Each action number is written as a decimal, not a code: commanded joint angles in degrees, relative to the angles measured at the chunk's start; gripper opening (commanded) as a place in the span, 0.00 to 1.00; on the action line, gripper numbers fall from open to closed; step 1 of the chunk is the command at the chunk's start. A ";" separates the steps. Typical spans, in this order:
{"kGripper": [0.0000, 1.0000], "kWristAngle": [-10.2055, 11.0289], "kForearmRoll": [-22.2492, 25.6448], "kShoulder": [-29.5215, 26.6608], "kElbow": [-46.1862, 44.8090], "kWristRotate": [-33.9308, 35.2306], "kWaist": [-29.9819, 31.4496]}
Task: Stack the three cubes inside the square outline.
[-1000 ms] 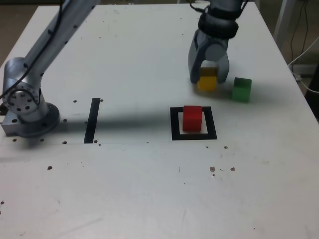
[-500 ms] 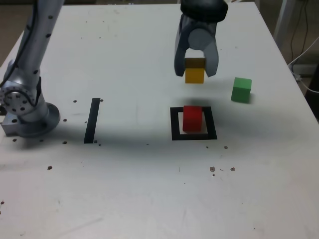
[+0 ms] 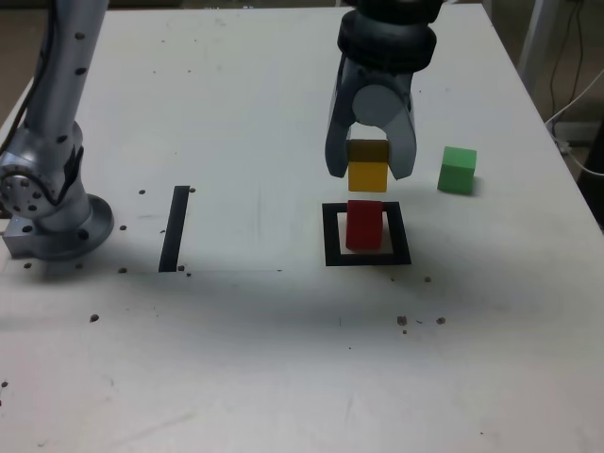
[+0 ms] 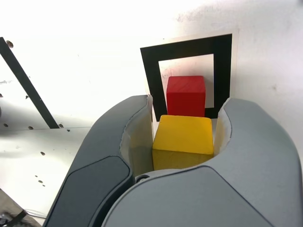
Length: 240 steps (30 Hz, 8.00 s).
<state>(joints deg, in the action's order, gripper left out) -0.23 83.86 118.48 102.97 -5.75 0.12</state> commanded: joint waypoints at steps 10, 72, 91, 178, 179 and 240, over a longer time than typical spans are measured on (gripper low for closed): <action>0.27 -1.24 -2.41 2.35 -1.96 0.07 0.23; 1.00 11.11 0.04 1.75 5.26 -4.99 -5.51; 0.98 6.22 7.60 17.75 29.58 -19.03 -7.34; 0.26 -1.26 8.73 0.80 7.32 0.74 0.21; 0.26 -1.47 8.67 0.77 7.20 0.85 0.28; 1.00 -3.73 3.65 2.28 3.57 0.45 1.57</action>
<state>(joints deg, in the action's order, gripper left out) -3.94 87.51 120.92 106.55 -5.16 1.62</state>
